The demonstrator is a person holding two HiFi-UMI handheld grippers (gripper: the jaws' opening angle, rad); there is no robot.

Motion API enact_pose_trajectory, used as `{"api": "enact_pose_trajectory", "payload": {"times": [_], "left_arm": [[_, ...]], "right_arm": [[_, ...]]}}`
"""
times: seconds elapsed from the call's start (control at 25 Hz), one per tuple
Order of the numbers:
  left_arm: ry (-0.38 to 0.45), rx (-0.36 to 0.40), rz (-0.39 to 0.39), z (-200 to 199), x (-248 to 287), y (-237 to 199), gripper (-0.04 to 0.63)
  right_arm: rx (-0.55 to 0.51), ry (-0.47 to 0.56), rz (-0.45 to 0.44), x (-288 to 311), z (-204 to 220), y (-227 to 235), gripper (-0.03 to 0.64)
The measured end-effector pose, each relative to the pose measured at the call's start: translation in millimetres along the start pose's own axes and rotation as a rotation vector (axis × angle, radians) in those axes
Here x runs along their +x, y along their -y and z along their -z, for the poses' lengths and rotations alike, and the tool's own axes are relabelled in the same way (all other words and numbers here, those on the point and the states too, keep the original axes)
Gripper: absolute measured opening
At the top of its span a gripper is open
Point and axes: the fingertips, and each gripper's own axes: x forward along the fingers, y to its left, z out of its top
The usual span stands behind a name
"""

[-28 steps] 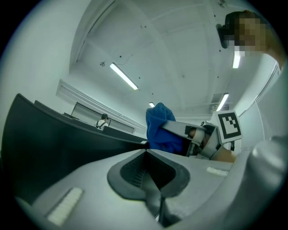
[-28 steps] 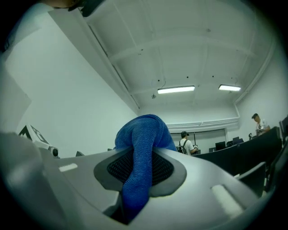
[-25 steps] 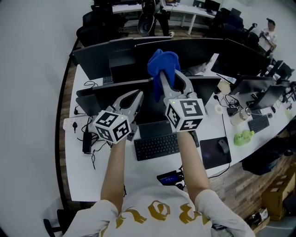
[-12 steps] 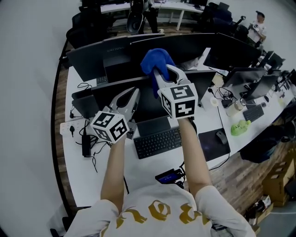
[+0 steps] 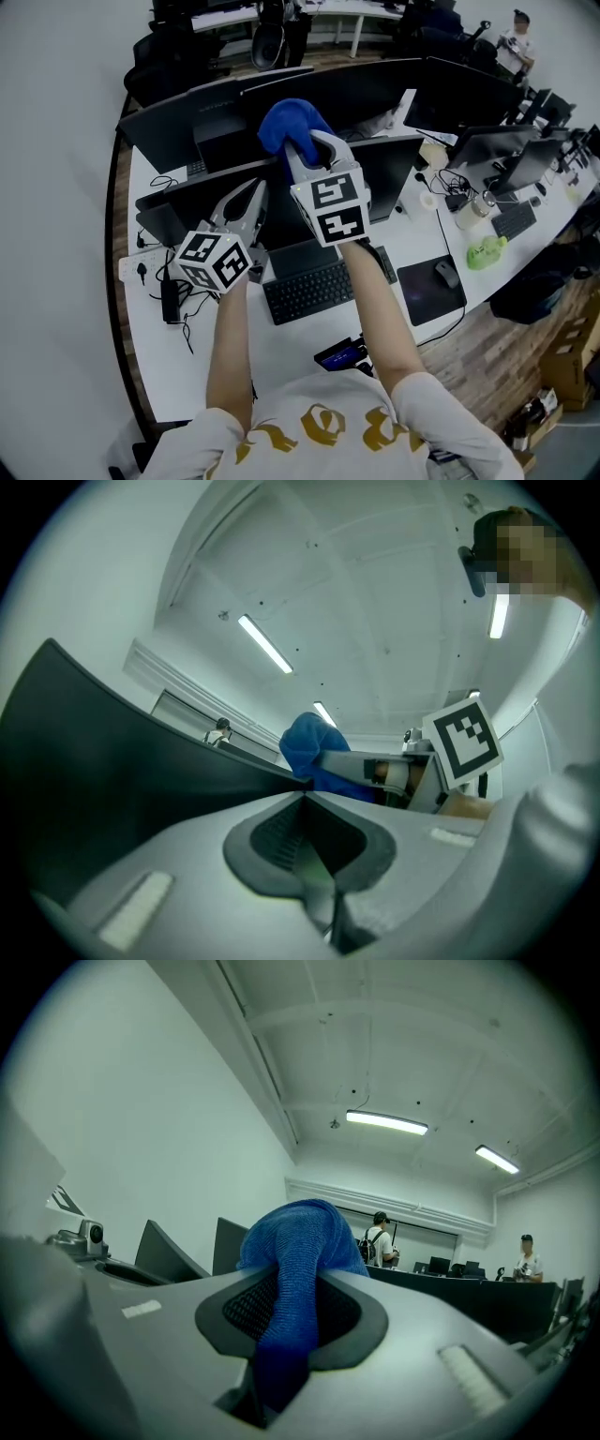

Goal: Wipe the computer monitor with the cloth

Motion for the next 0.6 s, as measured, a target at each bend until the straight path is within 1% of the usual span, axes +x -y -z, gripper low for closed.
{"api": "enact_pose_trajectory", "payload": {"times": [0.16, 0.44, 0.6], "left_arm": [[-0.008, 0.003, -0.028, 4, 6, 5, 0.0], [-0.02, 0.028, -0.06, 7, 14, 19, 0.0], [-0.029, 0.035, -0.061, 9, 20, 29, 0.0]], "right_arm": [[-0.01, 0.005, -0.031, -2, 1, 2, 0.109], [-0.01, 0.009, -0.044, -7, 7, 18, 0.109], [-0.013, 0.002, -0.038, -10, 11, 29, 0.109]]}}
